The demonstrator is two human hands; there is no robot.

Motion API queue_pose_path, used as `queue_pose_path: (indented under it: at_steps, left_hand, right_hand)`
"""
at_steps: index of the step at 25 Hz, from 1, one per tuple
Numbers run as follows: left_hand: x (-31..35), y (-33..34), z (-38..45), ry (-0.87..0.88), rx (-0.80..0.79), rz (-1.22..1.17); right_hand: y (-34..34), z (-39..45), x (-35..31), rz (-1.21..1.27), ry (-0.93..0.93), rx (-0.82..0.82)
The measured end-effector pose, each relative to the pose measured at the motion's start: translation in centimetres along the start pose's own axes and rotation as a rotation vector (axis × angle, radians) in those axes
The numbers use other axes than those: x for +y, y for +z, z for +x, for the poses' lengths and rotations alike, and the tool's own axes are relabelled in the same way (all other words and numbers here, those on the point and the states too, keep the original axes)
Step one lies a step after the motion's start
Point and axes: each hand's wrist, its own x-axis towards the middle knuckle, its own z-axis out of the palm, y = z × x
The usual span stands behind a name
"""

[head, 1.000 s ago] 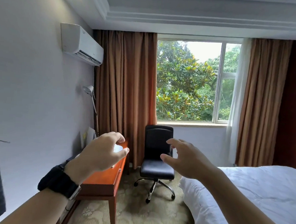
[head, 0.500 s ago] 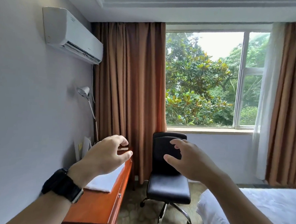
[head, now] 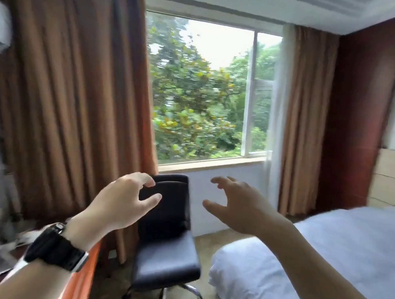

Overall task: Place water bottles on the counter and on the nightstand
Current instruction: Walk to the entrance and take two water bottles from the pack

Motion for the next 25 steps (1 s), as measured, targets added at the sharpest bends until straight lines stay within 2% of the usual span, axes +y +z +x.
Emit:
queue_pose_path:
  at_steps: [5,10,14,18,25]
  left_hand:
    - [9.3,8.6,9.9,0.383,-0.157,-0.221]
    - [22.9,14.5,11.7,0.719,-0.294,-0.541]
    - [35.1,15.2,6.1,1.008,-0.373,-0.703]
    - [46.0,12.0,-3.5,1.283,-0.43,-0.839]
    - [59.7,3.7,-20.7,1.587,-0.558,-1.042]
  right_hand:
    - [-4.9,-3.6,7.8,-0.194,0.362,0.12]
    - [-11.5,-15.4,12.0,-0.379,0.847,0.253]
    - [-16.4,-27.2,9.0,-0.521,1.172,0.362]
    - [-20.2,-38.4,2.6,-0.659,1.416,0.435]
    - [-26.0,-54.6,-9.2,-0.842,1.684,0.59]
